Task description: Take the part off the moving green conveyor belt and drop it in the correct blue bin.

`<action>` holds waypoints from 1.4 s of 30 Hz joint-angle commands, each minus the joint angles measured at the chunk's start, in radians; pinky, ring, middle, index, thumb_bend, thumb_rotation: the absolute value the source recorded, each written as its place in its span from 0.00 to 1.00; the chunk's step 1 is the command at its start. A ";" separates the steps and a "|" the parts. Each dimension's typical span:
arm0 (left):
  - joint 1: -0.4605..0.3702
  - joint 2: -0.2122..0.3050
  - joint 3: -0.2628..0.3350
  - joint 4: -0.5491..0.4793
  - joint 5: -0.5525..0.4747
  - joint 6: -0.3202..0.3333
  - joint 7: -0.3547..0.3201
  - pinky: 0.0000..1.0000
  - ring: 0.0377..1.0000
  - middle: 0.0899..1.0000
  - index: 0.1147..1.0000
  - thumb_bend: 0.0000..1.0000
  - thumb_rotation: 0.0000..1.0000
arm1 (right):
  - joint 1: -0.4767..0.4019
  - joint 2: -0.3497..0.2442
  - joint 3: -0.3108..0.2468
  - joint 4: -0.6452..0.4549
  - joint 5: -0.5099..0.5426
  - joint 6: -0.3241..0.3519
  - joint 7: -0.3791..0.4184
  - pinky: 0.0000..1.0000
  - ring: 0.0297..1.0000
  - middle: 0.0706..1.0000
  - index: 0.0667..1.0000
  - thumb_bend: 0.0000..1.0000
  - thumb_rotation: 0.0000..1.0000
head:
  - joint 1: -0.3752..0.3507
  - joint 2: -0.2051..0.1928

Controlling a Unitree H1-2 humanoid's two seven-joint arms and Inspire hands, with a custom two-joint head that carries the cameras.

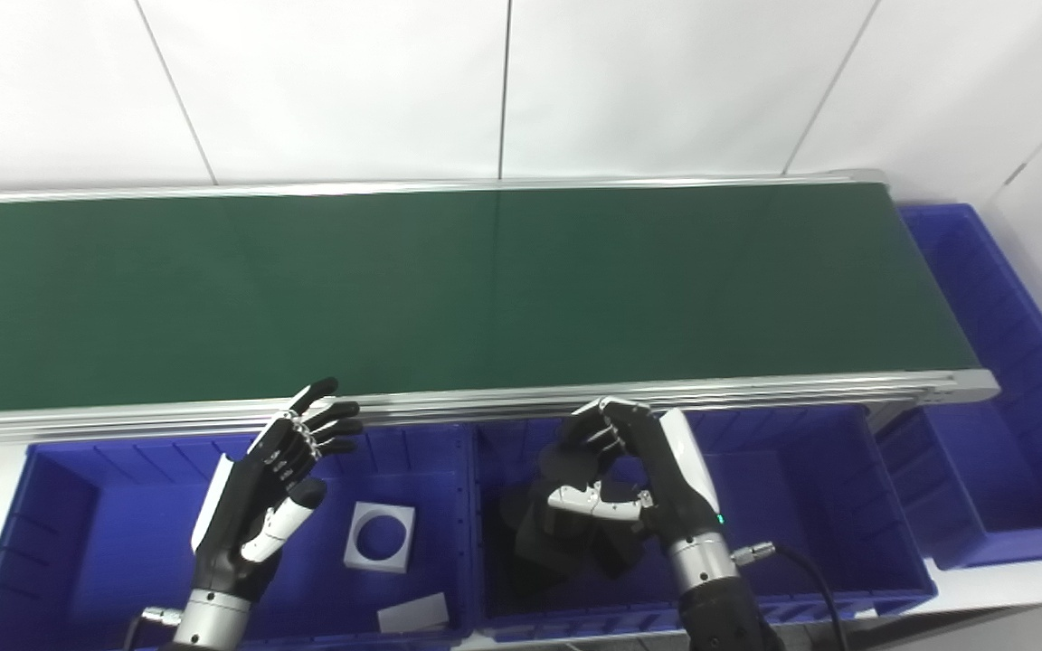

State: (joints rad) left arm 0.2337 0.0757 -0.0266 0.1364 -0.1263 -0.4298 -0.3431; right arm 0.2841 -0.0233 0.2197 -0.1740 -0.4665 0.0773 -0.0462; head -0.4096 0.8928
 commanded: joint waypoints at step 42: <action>-0.002 0.008 0.000 -0.034 0.004 -0.040 -0.018 0.69 0.73 0.76 0.85 0.80 0.69 | 0.019 0.029 0.091 -0.144 0.063 -0.012 0.089 0.72 0.81 0.86 0.90 0.77 0.73 | 0.068 -0.034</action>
State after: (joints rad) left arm 0.2340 0.0786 -0.0265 0.1327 -0.1165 -0.4298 -0.3564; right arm 0.3063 -0.0086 0.2963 -0.2894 -0.4164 0.1376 0.0618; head -0.3422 0.8591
